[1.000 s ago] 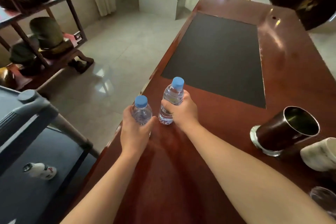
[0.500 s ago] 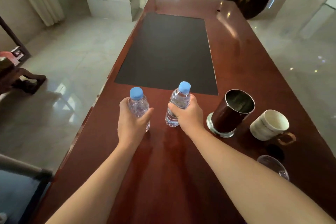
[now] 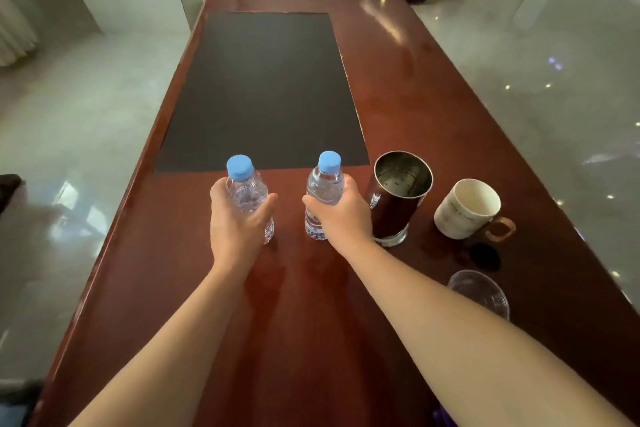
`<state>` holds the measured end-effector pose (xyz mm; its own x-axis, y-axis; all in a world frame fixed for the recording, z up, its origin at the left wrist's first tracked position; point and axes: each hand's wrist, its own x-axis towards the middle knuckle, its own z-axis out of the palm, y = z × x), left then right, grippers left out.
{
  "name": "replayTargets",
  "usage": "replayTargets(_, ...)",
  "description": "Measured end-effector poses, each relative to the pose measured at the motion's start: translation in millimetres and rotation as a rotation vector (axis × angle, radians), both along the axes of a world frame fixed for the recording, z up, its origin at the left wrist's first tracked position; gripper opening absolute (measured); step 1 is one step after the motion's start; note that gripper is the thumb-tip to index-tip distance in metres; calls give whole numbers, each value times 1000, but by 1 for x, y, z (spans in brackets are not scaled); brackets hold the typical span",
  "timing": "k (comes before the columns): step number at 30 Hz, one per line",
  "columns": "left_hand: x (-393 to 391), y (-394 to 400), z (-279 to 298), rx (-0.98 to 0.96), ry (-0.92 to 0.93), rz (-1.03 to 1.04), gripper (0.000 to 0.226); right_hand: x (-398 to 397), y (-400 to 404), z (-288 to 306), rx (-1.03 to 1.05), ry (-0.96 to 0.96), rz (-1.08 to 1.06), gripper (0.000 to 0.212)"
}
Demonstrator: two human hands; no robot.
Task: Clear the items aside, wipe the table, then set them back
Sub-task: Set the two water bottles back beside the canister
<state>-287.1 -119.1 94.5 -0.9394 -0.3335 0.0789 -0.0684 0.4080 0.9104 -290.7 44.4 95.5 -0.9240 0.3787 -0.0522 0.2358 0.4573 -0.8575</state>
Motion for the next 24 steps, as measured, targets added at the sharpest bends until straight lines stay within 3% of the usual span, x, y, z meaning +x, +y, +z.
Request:
replayTargets(14,-11,25,-17,42,-30,10,68,3,2,1,51,2,15,46)
replayTargets(24,-13,23,-10,43,-84,13,76,6,-1,6,-30,-30,33,51)
